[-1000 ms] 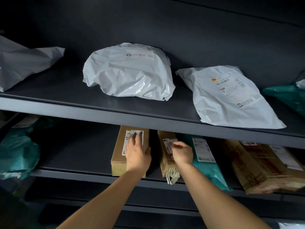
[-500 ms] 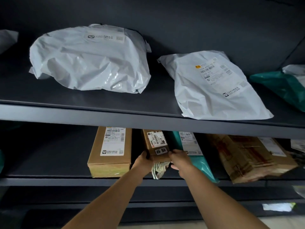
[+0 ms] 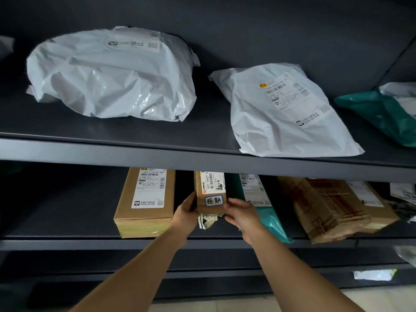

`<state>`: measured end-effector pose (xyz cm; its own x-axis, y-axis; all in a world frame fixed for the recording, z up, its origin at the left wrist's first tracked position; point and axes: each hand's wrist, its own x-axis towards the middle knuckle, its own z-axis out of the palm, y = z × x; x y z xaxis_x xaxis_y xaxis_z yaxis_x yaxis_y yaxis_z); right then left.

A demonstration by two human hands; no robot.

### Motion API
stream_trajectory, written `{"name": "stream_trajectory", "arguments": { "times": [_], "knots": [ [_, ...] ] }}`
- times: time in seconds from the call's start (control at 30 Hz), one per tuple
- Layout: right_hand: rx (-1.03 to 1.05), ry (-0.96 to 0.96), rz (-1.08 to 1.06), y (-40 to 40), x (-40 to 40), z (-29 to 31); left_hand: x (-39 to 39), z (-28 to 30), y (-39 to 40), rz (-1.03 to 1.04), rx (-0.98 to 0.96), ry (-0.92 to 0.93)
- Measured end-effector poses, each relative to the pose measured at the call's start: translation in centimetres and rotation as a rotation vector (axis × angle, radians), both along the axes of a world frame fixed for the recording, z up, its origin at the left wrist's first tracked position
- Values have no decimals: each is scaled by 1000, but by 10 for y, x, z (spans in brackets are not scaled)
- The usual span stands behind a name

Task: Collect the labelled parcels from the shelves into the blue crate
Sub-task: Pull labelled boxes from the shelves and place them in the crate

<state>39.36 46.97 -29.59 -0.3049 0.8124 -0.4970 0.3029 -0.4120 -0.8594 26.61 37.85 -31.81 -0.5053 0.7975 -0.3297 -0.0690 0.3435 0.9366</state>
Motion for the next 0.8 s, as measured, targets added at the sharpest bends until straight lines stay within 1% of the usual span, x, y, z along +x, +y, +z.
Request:
{"name": "stream_trajectory", "arguments": {
  "times": [0.27, 0.43, 0.6, 0.8],
  "knots": [
    [51, 63, -17, -5, 2, 16, 5, 28, -11, 15, 60, 2],
    [161, 123, 21, -12, 2, 40, 6, 60, -19, 50, 86, 34],
    [198, 238, 19, -24, -9, 66, 7, 100, -42, 149, 139, 7],
    [199, 314, 75, -56, -30, 85, -1, 121, -82, 241, 171, -27]
  ]
}}
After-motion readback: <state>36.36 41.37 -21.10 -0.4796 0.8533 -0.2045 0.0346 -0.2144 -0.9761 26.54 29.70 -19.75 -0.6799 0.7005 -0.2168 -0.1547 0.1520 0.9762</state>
